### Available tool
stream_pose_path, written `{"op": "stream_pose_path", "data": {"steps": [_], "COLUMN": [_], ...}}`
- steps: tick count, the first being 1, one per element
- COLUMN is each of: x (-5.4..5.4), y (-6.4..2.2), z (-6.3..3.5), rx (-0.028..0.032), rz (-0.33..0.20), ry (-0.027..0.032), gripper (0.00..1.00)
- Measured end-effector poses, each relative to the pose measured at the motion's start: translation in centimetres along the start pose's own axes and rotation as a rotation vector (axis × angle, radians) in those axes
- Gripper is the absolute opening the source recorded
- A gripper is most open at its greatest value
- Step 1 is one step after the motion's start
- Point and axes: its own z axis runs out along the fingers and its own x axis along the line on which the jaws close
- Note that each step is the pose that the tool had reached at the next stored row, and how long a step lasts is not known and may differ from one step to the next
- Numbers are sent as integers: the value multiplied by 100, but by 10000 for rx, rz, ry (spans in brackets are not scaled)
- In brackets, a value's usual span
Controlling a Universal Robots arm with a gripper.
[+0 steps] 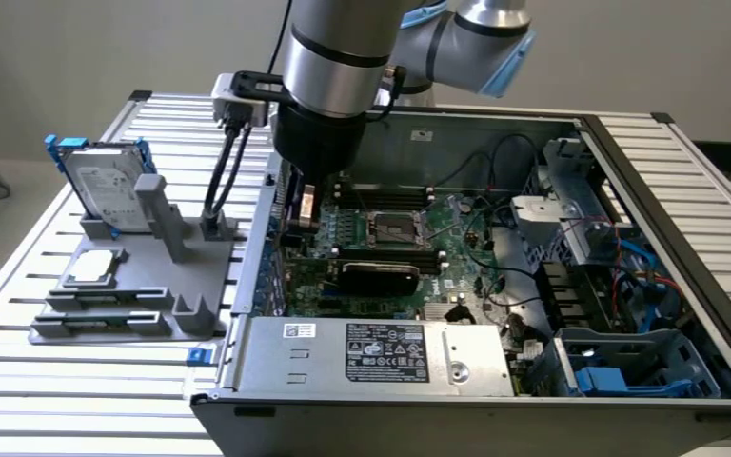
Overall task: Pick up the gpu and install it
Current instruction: 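Press down on the gpu until it lock into place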
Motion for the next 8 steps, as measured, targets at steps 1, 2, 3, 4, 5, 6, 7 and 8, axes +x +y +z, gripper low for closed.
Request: {"op": "stream_pose_path", "data": {"steps": [1, 2, 3, 4, 5, 6, 7, 8], "x": [0, 0, 0, 0, 1, 1, 1, 1], "y": [-1, -3, -3, -4, -5, -7, -8, -8], "z": [-1, -2, -3, -3, -3, -5, -11, -21], "rx": [-4, -6, -8, -9, -11, -16, -23, -31], "rz": [-1, -2, -1, -1, -1, -1, -3, -2], "ry": [0, 0, 0, 0, 0, 1, 1, 0], "gripper": [11, 11, 11, 11, 11, 11, 11, 11]}}
